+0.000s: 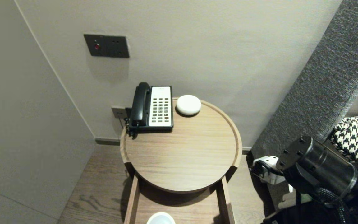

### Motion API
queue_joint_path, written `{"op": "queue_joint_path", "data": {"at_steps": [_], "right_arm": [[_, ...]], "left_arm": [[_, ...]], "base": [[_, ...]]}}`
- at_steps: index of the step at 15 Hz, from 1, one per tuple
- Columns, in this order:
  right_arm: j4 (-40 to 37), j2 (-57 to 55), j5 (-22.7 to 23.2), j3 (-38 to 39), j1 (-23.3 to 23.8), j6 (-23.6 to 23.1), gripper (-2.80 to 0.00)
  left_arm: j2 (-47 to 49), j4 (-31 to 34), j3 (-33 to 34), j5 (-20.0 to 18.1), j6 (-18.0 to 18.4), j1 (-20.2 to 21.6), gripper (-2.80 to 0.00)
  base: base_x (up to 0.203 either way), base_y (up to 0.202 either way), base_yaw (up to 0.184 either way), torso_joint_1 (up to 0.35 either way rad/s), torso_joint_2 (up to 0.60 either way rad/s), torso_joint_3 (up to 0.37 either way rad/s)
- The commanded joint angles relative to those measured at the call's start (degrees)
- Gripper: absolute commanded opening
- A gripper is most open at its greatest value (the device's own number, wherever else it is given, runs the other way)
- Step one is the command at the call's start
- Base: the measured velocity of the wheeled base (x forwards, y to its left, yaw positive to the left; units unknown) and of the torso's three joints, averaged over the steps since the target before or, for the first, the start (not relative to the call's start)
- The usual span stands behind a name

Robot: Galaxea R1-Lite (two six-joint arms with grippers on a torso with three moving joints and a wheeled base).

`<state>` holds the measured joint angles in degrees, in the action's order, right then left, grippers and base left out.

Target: Close the nightstand drawer

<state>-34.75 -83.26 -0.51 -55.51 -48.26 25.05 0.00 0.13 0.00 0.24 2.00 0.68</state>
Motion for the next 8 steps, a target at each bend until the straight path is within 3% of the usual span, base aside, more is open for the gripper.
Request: {"op": "queue_joint_path", "data": {"at_steps": [1,8], "right_arm": [[0.0,2.2,0.9,4.7,-0.3,0.4,-2.80],[10.9,-3.3,3.4,12.9,-3.7,0.4,-2.80]], "left_arm": [[0.0,0.0,0.0,0.0,0.0,0.0,-2.80],[0.0,0.0,0.0,0.0,0.0,0.0,-2.80]], "base": [[0.000,0.000,0.000,0.000,0.00,0.000],[0.000,0.000,0.000,0.000,0.00,0.000]]}}
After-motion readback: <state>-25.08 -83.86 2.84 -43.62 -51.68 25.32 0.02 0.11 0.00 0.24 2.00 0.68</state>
